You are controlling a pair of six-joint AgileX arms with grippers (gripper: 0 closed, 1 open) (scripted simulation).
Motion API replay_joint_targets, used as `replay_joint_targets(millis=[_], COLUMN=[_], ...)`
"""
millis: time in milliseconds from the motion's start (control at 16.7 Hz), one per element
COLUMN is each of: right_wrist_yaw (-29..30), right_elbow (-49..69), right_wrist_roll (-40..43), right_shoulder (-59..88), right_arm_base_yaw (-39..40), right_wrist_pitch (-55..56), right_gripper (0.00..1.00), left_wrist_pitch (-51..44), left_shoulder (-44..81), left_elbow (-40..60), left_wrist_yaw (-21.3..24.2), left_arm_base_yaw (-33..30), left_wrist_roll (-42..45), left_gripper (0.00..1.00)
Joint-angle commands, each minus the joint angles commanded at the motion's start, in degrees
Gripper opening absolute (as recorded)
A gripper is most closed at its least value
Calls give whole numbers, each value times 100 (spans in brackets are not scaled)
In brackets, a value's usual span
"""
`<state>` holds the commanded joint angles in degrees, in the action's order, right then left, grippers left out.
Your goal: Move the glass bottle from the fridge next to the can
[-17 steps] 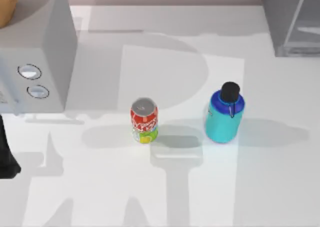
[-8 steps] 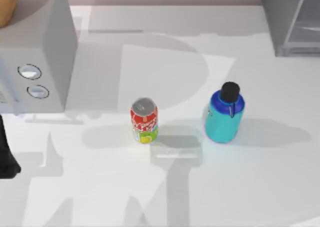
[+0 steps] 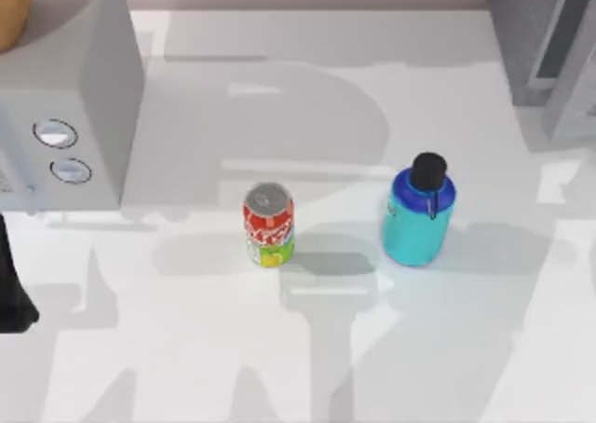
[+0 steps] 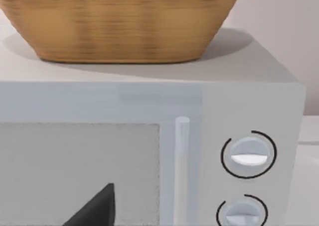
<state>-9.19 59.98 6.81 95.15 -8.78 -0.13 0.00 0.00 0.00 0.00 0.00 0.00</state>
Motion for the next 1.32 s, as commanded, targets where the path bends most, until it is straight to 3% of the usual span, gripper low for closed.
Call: replay_joint_targets(millis=[240, 600, 1140, 1320], right_wrist_yaw=[667, 732, 760, 765], right_elbow=[-303, -243, 1992, 2253], right_wrist_roll=[-577, -572, -584, -587], right_shoulder=[-240, -129, 1625, 1844], right_arm_base_yaw=[708, 630, 649, 652], right_wrist_pitch=[336, 308, -134, -194], right_gripper=[100, 100, 100, 100], left_wrist_pitch=[0, 0, 0, 0], left_shoulder=[0, 0, 0, 0], left_elbow=[0, 0, 0, 0], left_wrist_yaw=[0, 0, 0, 0], left_arm_base_yaw=[0, 0, 0, 0], left_wrist_roll=[0, 0, 0, 0], left_gripper=[100, 100, 100, 100])
